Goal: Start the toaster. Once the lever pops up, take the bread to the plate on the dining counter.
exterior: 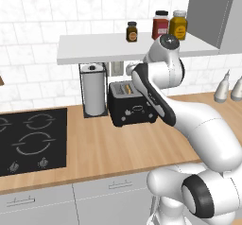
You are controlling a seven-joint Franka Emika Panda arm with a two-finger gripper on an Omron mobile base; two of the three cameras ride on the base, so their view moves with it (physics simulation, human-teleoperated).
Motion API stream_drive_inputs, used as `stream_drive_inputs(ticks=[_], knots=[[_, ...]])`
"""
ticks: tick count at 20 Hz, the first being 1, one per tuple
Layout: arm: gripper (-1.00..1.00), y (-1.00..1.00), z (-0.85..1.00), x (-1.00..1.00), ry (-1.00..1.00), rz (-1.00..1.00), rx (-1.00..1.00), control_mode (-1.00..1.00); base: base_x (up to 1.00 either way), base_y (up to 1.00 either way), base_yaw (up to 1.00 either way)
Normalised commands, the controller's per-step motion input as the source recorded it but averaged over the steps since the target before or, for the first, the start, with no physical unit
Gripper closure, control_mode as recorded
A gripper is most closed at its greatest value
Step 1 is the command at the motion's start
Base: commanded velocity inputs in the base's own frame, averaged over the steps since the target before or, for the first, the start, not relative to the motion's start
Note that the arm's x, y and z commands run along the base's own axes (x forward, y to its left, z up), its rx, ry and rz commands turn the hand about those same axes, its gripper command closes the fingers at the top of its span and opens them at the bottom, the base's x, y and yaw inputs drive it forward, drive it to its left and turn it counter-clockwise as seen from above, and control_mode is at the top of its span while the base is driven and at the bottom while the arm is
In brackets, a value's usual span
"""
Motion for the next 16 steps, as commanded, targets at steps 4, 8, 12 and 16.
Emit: stream_drive_inputs(ticks=[4, 8, 12, 16], knots=[[-1.00, 0.00, 0.00, 0.00, 0.00, 0.00, 0.00, -1.00, 0.00, 0.00, 0.00], [-1.00, 0.00, 0.00, 0.00, 0.00, 0.00, 0.00, -1.00, 0.00, 0.00, 0.00], [-1.00, 0.00, 0.00, 0.00, 0.00, 0.00, 0.00, -1.00, 0.00, 0.00, 0.00], [-1.00, 0.00, 0.00, 0.00, 0.00, 0.00, 0.00, -1.00, 0.00, 0.00, 0.00]])
